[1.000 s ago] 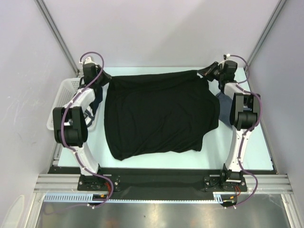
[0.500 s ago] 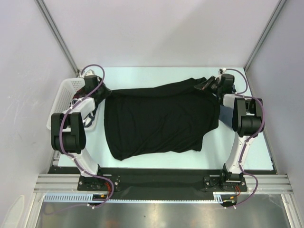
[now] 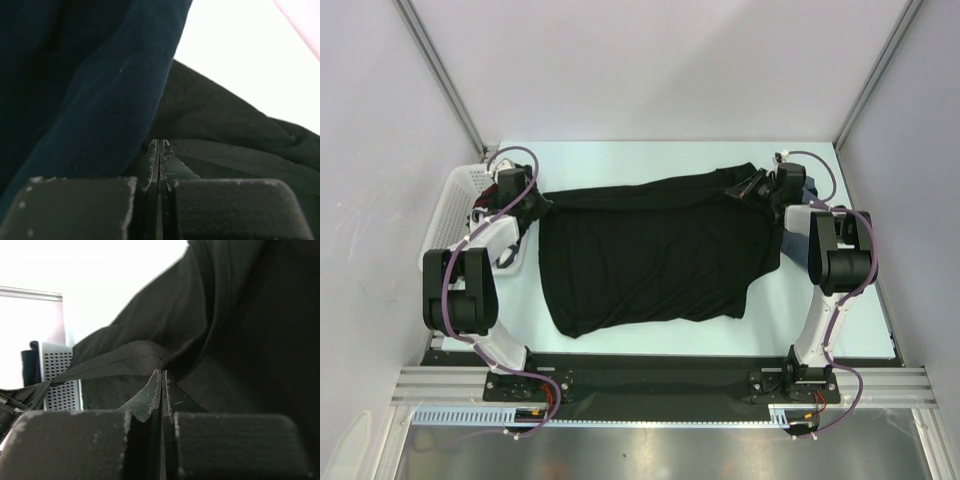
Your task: Fold and stack the tank tops
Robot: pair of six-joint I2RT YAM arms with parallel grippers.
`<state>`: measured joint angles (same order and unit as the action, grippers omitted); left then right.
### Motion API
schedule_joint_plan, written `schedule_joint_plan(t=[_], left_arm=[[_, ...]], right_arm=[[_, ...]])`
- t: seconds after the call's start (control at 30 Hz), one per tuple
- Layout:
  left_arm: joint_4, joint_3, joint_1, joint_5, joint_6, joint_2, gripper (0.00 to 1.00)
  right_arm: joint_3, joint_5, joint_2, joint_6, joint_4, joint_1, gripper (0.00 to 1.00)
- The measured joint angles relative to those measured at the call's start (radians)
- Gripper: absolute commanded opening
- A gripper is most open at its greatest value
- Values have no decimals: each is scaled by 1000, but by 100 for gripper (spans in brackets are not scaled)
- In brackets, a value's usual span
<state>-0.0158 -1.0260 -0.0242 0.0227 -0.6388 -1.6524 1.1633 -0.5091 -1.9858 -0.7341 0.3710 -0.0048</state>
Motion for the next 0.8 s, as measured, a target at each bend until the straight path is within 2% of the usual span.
schedule_joint_plan(t=[0.27, 0.53, 0.8], left_arm=[[31, 29, 11, 3, 3, 0, 0], [46, 109, 68, 52, 11, 1, 0], [57, 151, 71, 108, 10, 3, 0]], right_arm=[[-29, 68, 0, 3, -42, 3, 0], [-31, 122, 0, 9, -82, 3, 0], [-69, 164, 0, 10, -92, 3, 0]])
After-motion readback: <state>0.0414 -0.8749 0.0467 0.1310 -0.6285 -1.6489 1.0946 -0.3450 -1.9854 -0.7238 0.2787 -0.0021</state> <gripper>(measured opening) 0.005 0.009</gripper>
